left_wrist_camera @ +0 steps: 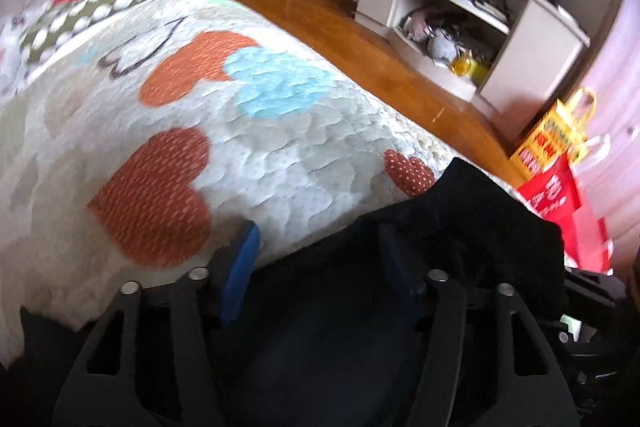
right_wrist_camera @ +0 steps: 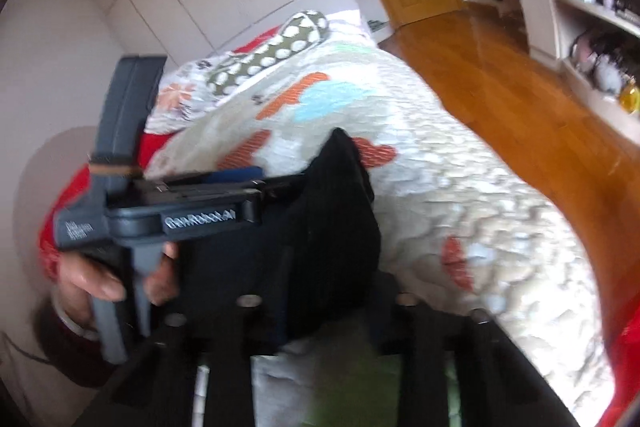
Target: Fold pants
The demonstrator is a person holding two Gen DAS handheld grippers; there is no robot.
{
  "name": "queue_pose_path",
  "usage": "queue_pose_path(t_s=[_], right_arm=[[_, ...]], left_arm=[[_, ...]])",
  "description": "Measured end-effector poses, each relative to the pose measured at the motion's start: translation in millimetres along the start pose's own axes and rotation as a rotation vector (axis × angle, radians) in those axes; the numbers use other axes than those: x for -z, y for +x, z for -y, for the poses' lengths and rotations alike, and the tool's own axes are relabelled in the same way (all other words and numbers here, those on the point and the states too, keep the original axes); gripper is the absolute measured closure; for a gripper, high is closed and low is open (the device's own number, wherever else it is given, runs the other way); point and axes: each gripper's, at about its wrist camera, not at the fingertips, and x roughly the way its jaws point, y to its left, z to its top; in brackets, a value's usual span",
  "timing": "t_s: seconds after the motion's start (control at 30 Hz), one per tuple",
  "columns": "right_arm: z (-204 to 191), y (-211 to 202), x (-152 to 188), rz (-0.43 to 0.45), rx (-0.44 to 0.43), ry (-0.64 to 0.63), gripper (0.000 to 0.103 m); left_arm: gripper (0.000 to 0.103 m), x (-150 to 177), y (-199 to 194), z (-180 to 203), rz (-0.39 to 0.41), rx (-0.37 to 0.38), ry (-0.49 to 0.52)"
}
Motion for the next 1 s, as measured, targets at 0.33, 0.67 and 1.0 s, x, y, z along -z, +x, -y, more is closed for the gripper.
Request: queue_pose_path(t_s=[0.33,0.67,1.0], right_arm=[[-128,11,-3,0.027,-0.137,-0.276,0.082],[-129,6,23,-0.067,-0.193,-0.275,0.051],[-79,1,9,-0.049,-0.074,-0.112,0.051]], left_arm=[[0.044,60,-123,-113,0.163,-0.069,-0.307],[0.043,119,-141,-116,0.139,-0.057,-0.371],[0.04,103,-73,-51,0.039,-0.072,-0.299]])
